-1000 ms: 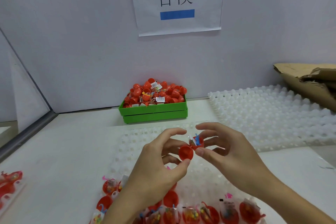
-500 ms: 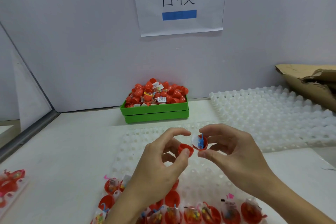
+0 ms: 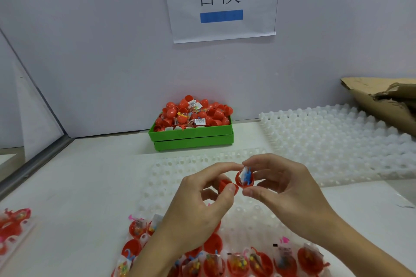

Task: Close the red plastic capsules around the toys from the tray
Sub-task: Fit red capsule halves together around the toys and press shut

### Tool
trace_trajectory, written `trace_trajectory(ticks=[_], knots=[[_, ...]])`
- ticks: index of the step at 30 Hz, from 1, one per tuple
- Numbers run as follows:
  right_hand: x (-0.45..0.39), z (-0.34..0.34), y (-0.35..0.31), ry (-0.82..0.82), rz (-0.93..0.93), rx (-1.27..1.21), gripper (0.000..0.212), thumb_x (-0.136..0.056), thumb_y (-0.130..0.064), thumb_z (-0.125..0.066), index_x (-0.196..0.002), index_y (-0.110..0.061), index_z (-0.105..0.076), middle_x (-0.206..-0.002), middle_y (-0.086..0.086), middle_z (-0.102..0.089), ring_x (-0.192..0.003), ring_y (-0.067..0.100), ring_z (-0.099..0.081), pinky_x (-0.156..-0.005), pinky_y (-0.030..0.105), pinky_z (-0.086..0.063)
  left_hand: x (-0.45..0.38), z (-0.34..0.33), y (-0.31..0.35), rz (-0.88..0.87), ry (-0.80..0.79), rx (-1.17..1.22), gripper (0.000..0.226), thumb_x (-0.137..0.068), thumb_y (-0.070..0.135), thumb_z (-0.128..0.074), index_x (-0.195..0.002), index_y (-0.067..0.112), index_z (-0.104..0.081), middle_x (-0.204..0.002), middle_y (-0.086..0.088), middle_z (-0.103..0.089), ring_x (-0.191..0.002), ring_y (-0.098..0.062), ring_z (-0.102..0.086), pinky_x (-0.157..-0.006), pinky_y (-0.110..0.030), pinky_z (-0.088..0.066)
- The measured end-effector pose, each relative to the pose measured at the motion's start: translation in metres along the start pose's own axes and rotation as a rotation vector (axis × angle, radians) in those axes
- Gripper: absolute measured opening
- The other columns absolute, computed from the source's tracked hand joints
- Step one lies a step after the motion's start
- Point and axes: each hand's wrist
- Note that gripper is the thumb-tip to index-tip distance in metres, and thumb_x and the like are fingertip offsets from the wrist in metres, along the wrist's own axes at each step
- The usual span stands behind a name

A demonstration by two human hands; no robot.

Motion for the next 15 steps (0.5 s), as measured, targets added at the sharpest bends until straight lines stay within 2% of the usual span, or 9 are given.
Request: trace_trajectory(ticks=[5,10,15], knots=[[-0.0002,0.0005,0.0008,0.019,-0.033,-0.068,0.033,-0.071,0.001,-0.082,-0.095,-0.018,-0.07,-0.089,0.005,-0.077,-0.084,0.023,-0.075,-0.08,0.033,-0.06,0.0004,0.0016,-0.0005,0.021,0.007,0.008,0.031,-0.083,0.041,-0.056,-0.111,0.047,-0.066,-0.087,0.007,-0.068,-0.087,-0.014,-0.066,-0.077,-0.034,-0.058],[0.0,-0.001,-0.0009,0.014,-0.037,-0.085,0.028,-0.068,-0.01,-0.082,-0.089,-0.024,-0.069,-0.088,0.005,-0.077,-0.083,0.023,-0.075,-0.077,0.027,-0.059,0.0009,0.0024,-0.0017,0.042,0.016,0.012,0.028,-0.085,0.037,-0.057,-0.11,0.045,-0.068,-0.089,0.009,-0.07,-0.091,-0.015,-0.069,-0.08,-0.036,-0.058],[-0.0004,0.0008,0.0002,0.021,-0.04,-0.072,0.034,-0.071,-0.002,-0.082,-0.095,-0.022,-0.069,-0.089,0.005,-0.077,-0.083,0.022,-0.075,-0.079,0.029,-0.06,0.0006,0.0015,-0.0021,0.036,0.018,0.026,0.031,-0.084,0.037,-0.057,-0.112,0.045,-0.066,-0.087,0.008,-0.069,-0.09,-0.015,-0.068,-0.078,-0.03,-0.057]])
Point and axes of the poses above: each hand's wrist, its own x-axis away from the middle knuckle, its own z-axis out of the back of the hand, y = z × x
